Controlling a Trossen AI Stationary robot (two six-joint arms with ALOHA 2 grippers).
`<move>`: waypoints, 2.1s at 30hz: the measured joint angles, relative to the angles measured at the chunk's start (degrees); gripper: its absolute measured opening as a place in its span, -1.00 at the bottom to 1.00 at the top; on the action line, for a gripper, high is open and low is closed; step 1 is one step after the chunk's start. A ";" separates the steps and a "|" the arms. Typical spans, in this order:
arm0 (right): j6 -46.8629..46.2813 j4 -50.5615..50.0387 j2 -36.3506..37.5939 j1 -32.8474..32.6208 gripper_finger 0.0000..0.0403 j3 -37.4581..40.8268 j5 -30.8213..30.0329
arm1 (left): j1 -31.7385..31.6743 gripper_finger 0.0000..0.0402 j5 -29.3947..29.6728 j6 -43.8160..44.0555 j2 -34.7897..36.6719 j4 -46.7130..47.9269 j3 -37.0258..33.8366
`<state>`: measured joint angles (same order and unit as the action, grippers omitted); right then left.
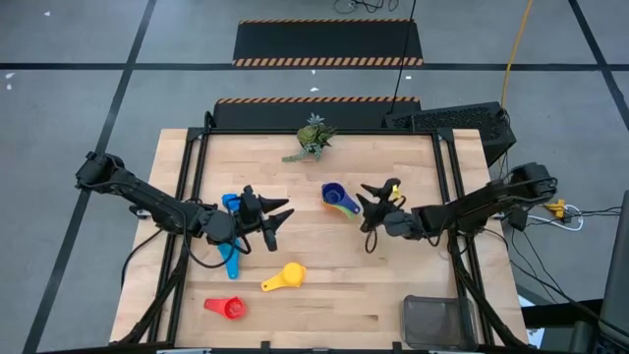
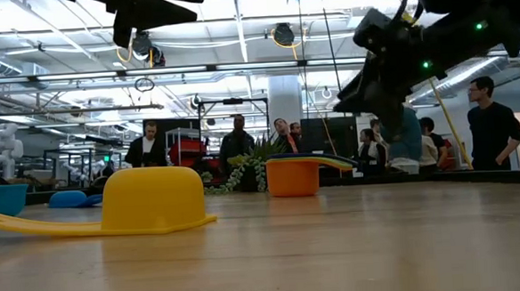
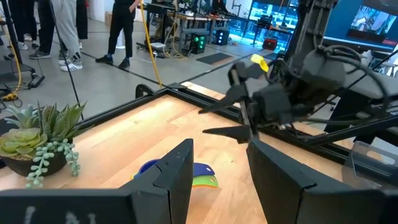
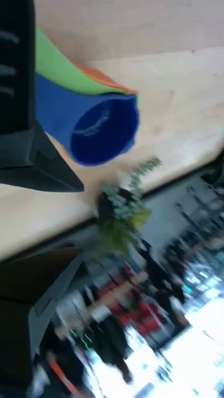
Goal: Nest measuring cups in basket
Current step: Stack the violet measuring cup on top of the green measuring cup
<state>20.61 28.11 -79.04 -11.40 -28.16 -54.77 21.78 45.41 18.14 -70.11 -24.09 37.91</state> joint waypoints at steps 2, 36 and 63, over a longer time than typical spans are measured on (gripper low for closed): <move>-7.75 -8.96 2.53 2.48 -0.25 -1.00 4.68 | -0.01 -0.23 0.00 0.00 0.01 -0.09 0.00; -25.12 -14.53 -4.66 15.73 -0.47 -2.38 44.08 | 0.01 -0.23 0.00 -0.45 0.01 -2.68 0.00; -61.51 -46.48 1.37 7.58 0.48 -19.29 38.25 | -4.81 -0.23 -2.18 -12.28 0.01 -9.23 0.00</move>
<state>-40.90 -18.38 -77.67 -3.81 -47.45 -16.52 16.96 43.23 5.87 -70.11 -33.32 37.91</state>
